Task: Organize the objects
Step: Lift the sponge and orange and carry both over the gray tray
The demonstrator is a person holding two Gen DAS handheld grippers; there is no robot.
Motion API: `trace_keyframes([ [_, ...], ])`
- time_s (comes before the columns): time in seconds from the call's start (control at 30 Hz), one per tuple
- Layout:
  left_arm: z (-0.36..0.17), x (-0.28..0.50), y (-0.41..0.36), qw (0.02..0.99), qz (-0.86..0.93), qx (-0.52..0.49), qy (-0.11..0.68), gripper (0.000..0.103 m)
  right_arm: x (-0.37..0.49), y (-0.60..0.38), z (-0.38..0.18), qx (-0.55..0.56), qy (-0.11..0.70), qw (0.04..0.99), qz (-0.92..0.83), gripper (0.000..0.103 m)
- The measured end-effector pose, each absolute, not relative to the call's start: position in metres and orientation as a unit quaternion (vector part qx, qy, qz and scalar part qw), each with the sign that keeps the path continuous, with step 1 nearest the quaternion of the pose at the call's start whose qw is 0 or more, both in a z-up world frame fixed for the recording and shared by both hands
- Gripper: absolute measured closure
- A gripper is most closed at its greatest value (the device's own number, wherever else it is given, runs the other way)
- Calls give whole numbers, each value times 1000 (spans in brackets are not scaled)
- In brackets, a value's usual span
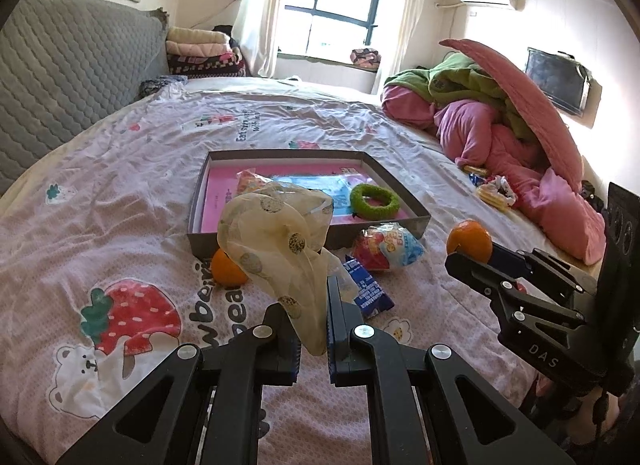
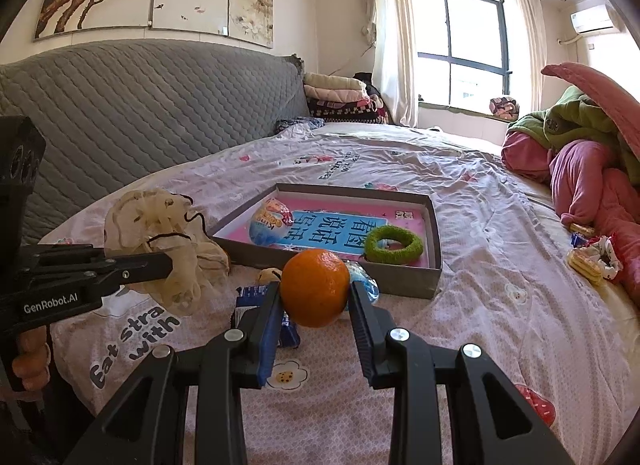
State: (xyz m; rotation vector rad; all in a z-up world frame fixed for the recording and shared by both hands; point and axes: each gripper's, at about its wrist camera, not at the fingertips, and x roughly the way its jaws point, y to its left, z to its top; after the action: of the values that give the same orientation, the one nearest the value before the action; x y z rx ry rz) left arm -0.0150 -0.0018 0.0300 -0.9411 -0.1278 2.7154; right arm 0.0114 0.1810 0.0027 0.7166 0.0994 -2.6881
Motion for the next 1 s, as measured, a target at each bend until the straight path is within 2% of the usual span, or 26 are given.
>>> trace_keyframes([
  [1.0, 42, -31, -5, 117, 940, -318, -42, 93, 0, 188, 16, 234, 30, 179, -955, 69],
])
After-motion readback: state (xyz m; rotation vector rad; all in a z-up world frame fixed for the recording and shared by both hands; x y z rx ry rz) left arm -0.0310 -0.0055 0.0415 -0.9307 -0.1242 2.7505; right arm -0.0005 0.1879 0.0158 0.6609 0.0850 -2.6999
